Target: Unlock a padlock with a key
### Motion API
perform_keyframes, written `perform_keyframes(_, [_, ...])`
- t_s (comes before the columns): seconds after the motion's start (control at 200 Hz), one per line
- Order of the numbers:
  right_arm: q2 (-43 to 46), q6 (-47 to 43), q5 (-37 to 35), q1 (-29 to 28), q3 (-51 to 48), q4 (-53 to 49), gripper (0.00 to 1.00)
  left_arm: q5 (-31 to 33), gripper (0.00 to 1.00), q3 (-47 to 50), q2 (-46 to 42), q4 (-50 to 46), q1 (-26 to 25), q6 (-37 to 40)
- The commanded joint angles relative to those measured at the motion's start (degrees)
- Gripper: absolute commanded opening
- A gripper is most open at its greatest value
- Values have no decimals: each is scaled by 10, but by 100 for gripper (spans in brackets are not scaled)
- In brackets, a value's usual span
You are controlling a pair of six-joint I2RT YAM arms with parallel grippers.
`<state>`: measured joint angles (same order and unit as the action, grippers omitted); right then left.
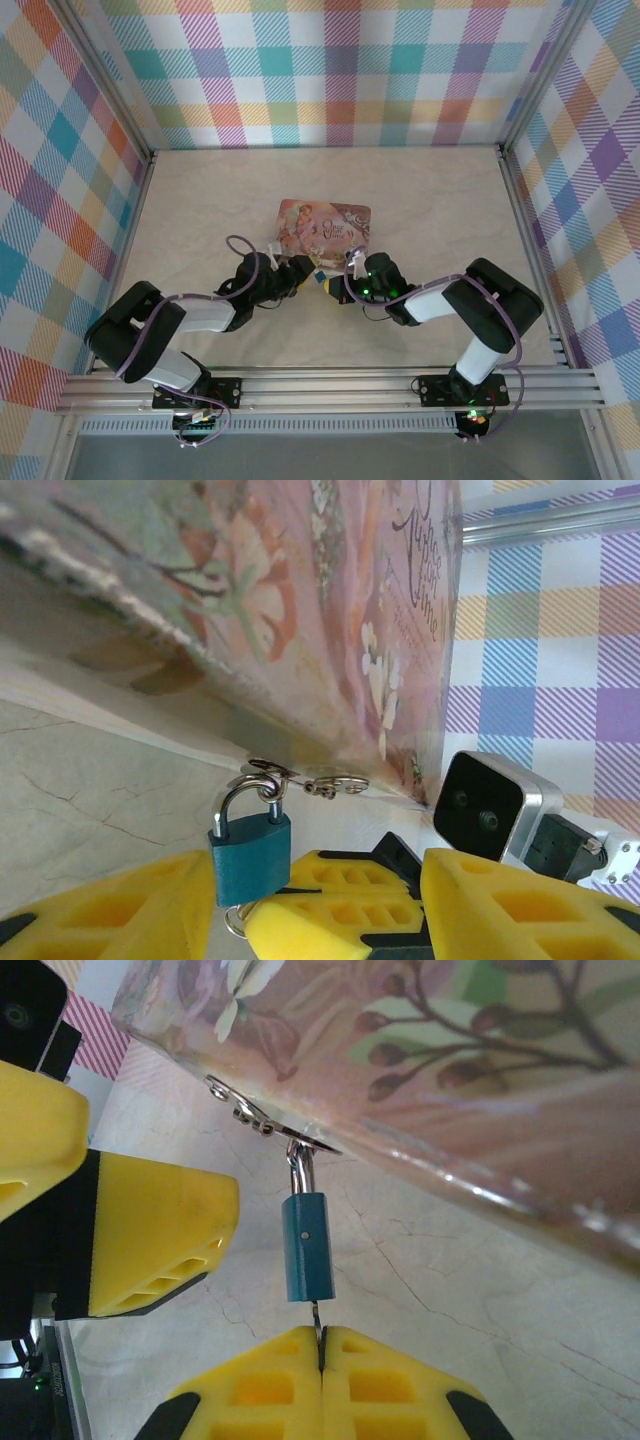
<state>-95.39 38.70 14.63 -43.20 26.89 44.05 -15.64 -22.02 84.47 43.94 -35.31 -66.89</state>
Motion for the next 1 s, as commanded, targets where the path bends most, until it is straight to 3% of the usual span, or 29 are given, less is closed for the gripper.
perform_keyframes(0.0, [11,10,17,0,13,-11,0,-13,54,10,14,38,3,-9])
perform_keyframes(0.755, [3,19,20,0,17,-8,0,-34,43,-1,116,122,-13,-24])
perform_keyframes(0.995, [6,18,16,0,15,-9,0,-13,44,9,88,92,-14,-18])
